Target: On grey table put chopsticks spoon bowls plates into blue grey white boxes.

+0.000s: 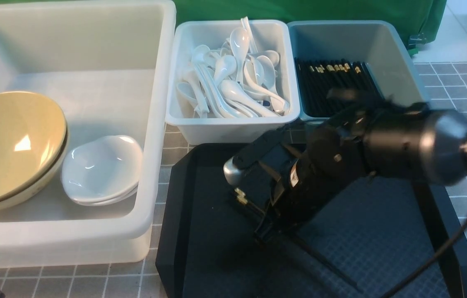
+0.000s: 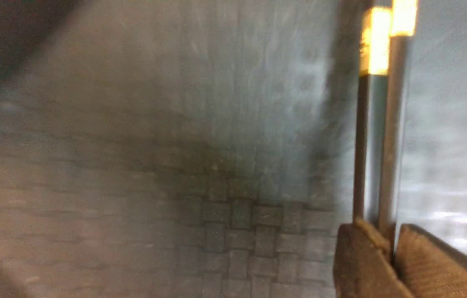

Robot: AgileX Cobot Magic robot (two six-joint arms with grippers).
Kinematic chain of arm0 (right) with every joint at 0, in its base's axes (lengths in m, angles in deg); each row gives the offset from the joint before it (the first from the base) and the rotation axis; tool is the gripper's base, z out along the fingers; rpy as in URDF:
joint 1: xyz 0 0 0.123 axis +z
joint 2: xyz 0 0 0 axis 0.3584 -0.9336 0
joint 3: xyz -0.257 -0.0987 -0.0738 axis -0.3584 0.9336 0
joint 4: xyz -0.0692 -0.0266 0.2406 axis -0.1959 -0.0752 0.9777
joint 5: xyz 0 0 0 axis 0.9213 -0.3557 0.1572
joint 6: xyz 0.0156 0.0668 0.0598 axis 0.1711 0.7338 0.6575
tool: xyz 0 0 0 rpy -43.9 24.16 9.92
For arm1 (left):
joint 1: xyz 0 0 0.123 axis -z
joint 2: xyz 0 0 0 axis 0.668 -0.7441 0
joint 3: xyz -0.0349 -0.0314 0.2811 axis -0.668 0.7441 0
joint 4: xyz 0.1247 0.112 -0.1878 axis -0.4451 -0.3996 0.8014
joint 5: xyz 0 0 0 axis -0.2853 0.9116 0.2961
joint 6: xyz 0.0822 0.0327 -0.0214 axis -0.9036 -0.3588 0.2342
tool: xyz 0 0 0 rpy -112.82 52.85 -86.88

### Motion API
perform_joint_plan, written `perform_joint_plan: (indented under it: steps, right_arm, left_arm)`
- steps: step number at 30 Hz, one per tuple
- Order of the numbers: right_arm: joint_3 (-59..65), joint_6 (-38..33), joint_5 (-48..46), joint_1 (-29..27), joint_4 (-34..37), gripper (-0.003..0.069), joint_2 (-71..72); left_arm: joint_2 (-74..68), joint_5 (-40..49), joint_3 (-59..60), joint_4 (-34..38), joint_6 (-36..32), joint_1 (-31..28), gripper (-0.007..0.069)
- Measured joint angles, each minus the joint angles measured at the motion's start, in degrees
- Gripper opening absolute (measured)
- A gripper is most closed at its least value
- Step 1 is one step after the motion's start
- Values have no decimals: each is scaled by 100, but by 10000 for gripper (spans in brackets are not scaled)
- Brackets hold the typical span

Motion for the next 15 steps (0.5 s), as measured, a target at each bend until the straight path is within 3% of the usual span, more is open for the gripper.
perform_joint_plan:
  steps: [8,13,15]
  right_arm:
    - [0,-47,61,-33,-563,124,1048]
    - [0,75,1699,-725,-1178,124,1449]
    - [0,267,3042,-1338,-1244,124,1293]
  left_arm:
    - [0,0,0,0,0,0,-10]
    - [0,0,0,0,0,0,-10]
    - [0,-8,0,0,0,0,-10]
